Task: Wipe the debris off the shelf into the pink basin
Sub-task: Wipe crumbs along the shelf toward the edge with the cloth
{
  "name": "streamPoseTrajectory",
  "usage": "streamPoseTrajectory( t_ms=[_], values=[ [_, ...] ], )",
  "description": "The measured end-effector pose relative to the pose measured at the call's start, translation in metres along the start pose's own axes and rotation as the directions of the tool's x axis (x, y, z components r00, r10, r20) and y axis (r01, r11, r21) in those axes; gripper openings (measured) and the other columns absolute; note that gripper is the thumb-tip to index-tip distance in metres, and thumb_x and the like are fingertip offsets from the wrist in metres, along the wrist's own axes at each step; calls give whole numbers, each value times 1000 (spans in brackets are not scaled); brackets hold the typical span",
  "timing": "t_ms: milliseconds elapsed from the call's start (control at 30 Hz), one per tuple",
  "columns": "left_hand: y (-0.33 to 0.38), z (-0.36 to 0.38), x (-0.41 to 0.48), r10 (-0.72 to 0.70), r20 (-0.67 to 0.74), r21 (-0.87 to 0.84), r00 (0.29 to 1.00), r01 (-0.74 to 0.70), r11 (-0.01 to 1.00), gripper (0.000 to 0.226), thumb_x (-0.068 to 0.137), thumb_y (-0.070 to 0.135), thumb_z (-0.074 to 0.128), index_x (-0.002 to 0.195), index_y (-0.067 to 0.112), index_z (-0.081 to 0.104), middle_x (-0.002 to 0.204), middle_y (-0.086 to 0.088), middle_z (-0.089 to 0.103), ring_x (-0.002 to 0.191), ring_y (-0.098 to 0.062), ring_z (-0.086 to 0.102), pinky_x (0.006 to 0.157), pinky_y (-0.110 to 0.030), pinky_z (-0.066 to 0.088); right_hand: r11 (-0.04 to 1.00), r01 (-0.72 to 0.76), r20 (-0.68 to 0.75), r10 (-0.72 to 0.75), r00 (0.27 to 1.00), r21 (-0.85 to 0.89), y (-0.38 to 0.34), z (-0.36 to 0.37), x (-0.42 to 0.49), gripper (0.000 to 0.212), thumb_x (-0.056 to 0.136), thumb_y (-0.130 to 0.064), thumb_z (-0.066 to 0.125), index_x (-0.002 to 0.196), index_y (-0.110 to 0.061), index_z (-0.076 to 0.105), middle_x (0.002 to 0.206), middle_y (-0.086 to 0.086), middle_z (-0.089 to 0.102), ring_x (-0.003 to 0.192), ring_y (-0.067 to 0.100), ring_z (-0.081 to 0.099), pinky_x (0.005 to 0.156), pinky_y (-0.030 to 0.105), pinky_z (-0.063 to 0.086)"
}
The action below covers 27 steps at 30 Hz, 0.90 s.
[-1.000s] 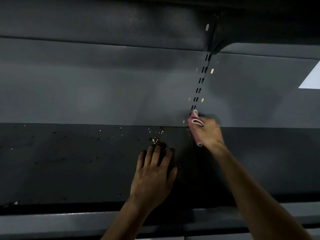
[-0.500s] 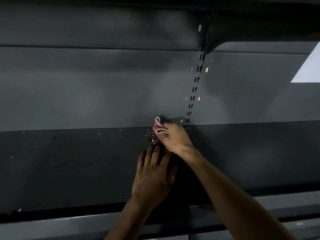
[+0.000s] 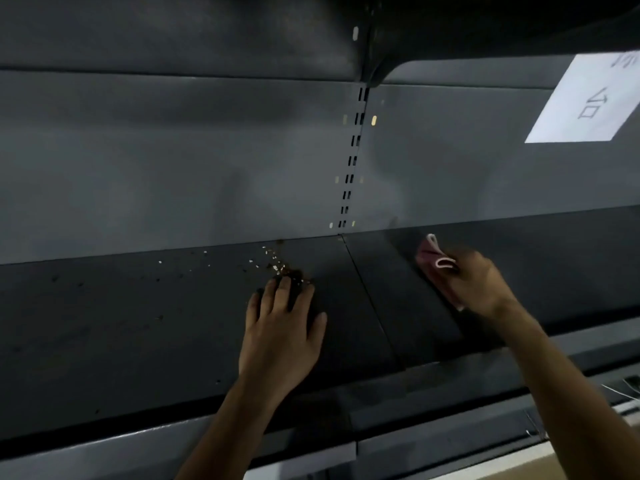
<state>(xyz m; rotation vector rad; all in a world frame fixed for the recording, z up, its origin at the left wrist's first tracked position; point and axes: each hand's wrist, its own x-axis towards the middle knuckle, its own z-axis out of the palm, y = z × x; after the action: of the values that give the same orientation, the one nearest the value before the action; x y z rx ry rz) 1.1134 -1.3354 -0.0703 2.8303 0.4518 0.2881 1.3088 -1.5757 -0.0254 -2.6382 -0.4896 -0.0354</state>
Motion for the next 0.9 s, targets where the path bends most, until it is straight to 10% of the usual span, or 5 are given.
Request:
streamPoseTrajectory(
  t_ms=[633, 900],
  values=[
    [-2, -1, 2, 17, 28, -53, 999, -16, 998, 57, 96, 41, 44, 150, 29, 30, 159, -6, 23, 149, -26, 11, 120, -45, 9, 811, 561, 33, -573, 819, 168, -100, 59, -87, 31, 84, -9, 59, 114, -16, 62, 104, 3, 57, 81, 27, 64, 71, 33, 54],
    [-13, -13, -14, 63, 34, -138, 997, -58, 989, 51, 96, 52, 40, 145, 37, 38, 160, 2, 20, 149, -16, 2, 120, -43, 6, 930, 337, -135, -319, 938, 145, -60, 4, -70, 25, 93, -32, 57, 107, -16, 69, 93, 7, 65, 84, 28, 65, 72, 30, 48]
  ],
)
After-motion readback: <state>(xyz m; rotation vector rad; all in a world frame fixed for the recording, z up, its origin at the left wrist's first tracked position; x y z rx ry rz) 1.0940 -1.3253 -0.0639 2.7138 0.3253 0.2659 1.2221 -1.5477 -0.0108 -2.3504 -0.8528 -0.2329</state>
